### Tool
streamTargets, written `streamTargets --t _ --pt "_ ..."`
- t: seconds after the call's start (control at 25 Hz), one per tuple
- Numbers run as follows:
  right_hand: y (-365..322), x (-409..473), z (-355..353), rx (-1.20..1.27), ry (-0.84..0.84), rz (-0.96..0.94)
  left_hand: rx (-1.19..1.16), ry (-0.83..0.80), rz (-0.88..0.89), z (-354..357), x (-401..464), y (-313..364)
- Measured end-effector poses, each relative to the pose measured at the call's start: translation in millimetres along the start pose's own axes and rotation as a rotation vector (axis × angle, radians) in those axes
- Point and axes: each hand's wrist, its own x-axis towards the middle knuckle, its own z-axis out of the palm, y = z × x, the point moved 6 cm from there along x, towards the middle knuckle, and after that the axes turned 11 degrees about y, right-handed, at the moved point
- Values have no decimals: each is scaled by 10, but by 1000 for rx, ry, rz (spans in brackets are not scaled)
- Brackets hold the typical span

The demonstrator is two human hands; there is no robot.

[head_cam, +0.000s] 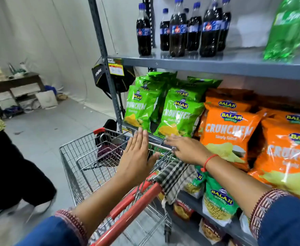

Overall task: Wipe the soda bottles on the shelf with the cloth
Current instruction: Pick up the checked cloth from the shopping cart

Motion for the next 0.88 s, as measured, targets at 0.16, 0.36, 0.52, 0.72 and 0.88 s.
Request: streamTargets --t 0.16,0.36,0.52,0.72,0.88 --pt "63 -67 151 -173 -194 -35 38 -190 -71 183 -447 17" --pt "259 -35 186 -284 -265 -67 13 -353 -226 371 -441 194" --pt "297 -35 230 -319 -249 -91 31 -390 -278 506 -424 238" --pt "324 32 172 -301 -231 -78 73 -286 -248 449 -336 289" --pt "314 114 -75 -303 -229 -56 -108 -270 -286 250 -175 278"
